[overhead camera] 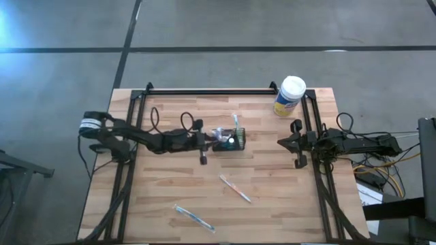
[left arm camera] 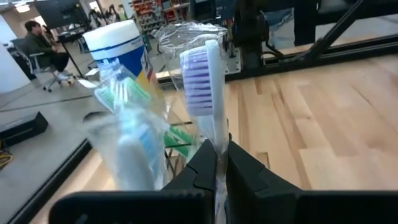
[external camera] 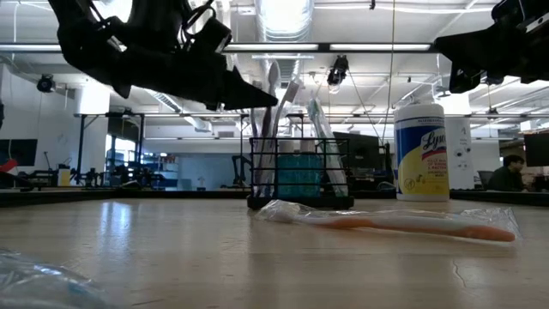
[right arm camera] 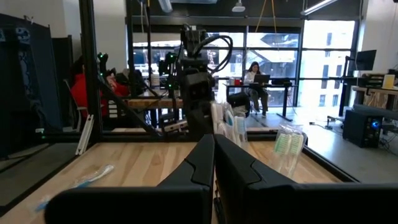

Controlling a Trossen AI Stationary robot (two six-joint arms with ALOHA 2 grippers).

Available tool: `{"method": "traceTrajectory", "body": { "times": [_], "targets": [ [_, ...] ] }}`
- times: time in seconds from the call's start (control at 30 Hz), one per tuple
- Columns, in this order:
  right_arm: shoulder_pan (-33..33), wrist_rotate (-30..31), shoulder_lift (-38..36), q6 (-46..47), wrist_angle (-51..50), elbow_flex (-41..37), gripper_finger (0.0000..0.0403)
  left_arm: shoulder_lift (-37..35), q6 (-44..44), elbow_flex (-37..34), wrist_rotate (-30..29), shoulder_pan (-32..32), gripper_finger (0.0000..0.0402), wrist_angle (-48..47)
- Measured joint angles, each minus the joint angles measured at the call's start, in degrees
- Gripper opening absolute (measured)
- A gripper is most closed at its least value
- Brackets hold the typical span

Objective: Pick & Place toothbrushing station
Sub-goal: Put the purple toothbrush into the wire organizer

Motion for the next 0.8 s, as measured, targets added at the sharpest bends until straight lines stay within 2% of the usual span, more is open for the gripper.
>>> {"method": "traceTrajectory", "body": {
  "times": [0.27, 0.5, 0.8],
  "targets": [
    [0.01, -0.01, 0.02, 0.00, 0.00, 0.00, 0.0008, 3.69, -0.79, -0.15, -0.03, 0.11, 0.0017, 1.15],
    [0.01, -0.02, 0.07, 0.02, 0.00, 0.00, 0.0008, 3.49, -2.04, -0.14, -0.04, 0.11, 0.0024, 0.75],
    [0.01, 0.00, 0.09, 0.16, -0.01, 0.00, 0.0008, 1.39, -3.87, -0.23, 0.59, 0.11, 0.0085, -0.83]
  ]
}}
